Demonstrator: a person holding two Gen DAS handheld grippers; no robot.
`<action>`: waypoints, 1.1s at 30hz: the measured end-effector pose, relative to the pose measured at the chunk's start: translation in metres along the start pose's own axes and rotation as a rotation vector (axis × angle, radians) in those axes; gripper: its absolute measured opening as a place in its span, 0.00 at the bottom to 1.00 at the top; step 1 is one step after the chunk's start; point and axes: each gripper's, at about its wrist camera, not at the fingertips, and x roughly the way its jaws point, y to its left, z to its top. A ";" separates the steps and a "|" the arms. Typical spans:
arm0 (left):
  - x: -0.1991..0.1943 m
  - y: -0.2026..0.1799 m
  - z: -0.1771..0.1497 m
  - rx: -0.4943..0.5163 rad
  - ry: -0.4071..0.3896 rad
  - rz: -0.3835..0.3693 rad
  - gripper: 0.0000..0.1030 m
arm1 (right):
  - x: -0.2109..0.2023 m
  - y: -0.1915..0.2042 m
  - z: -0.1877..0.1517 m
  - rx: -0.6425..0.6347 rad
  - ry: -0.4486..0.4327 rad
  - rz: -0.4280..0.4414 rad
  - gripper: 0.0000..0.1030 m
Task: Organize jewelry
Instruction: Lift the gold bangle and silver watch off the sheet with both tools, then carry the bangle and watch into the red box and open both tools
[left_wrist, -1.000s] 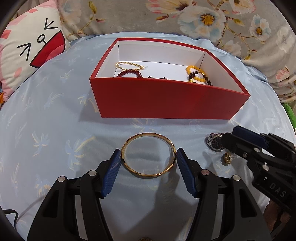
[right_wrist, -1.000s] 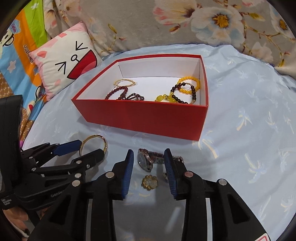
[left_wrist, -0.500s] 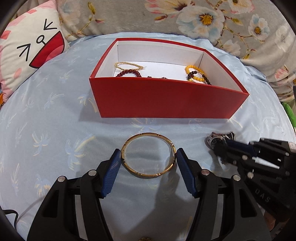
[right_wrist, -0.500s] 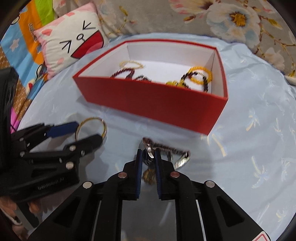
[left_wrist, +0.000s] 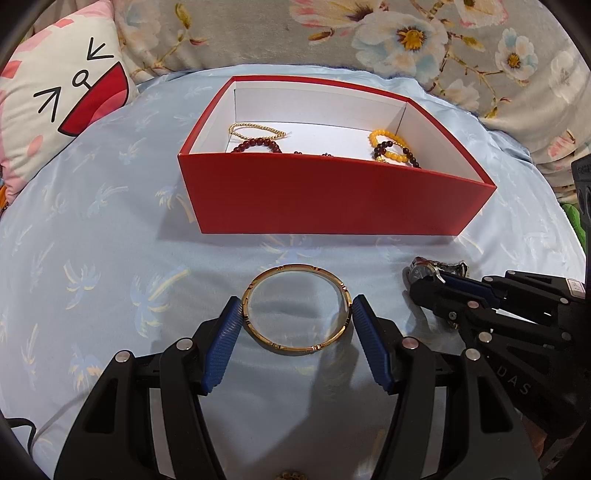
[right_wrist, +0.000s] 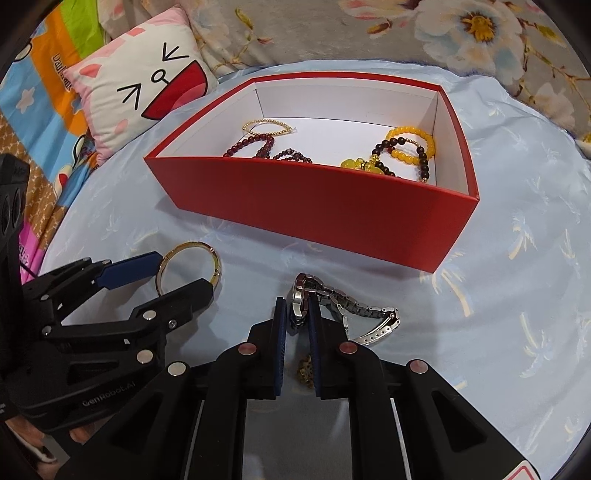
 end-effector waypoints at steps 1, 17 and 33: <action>0.000 0.000 0.000 0.001 0.000 -0.002 0.57 | 0.000 0.000 0.000 0.006 -0.003 0.003 0.09; -0.037 -0.003 0.010 -0.012 -0.060 -0.047 0.57 | -0.063 -0.009 0.004 0.092 -0.150 0.039 0.09; -0.078 -0.011 0.090 0.047 -0.214 -0.036 0.57 | -0.114 -0.015 0.068 0.093 -0.313 0.062 0.09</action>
